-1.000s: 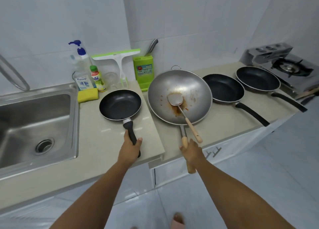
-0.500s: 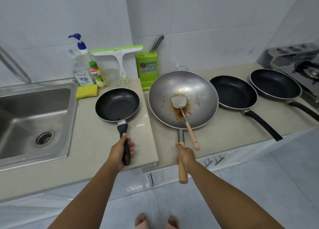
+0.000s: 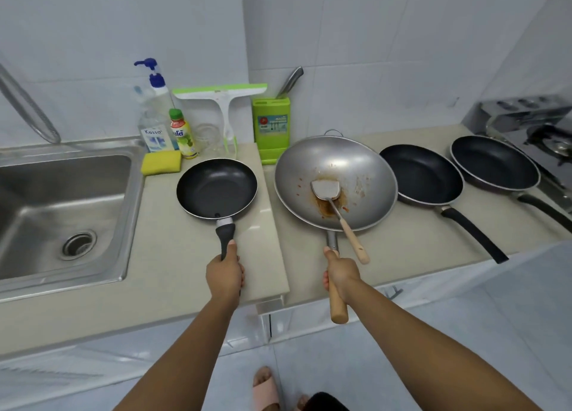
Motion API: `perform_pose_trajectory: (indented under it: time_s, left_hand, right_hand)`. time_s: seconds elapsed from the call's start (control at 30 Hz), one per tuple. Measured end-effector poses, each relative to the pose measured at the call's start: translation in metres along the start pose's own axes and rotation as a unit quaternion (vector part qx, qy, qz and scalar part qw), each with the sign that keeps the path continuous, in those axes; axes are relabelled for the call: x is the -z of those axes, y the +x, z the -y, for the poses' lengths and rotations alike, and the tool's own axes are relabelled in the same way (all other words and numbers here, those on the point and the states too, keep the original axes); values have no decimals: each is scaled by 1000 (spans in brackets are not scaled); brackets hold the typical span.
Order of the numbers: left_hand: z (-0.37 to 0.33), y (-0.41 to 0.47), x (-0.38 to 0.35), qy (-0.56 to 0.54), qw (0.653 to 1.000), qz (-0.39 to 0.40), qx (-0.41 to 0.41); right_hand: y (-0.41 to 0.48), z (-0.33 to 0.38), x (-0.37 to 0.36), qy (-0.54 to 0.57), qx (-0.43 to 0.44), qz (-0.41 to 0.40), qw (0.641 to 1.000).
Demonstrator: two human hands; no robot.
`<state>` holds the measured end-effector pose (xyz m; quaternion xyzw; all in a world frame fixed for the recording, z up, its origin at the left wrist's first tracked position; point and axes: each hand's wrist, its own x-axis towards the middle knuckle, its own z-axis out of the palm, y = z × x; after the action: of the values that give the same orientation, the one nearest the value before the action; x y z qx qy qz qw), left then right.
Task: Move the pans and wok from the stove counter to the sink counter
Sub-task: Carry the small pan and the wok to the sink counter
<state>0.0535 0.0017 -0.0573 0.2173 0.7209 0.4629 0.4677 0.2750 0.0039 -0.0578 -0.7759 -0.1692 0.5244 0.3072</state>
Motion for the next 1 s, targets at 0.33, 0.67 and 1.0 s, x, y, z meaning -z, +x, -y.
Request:
perform_pose_trajectory:
  time_s: [0.33, 0.67, 1.0]
  left_hand:
    - [10, -31, 6, -26, 997, -54, -38]
    - [29, -112, 17, -98, 986, -130, -37]
    - [62, -182, 89, -151, 957, -242, -44]
  right_hand:
    - [-32, 0, 26, 12, 22, 24, 999]
    - [-84, -2, 67, -55, 92, 90, 990]
    - [-138, -39, 50, -142, 162, 199, 956]
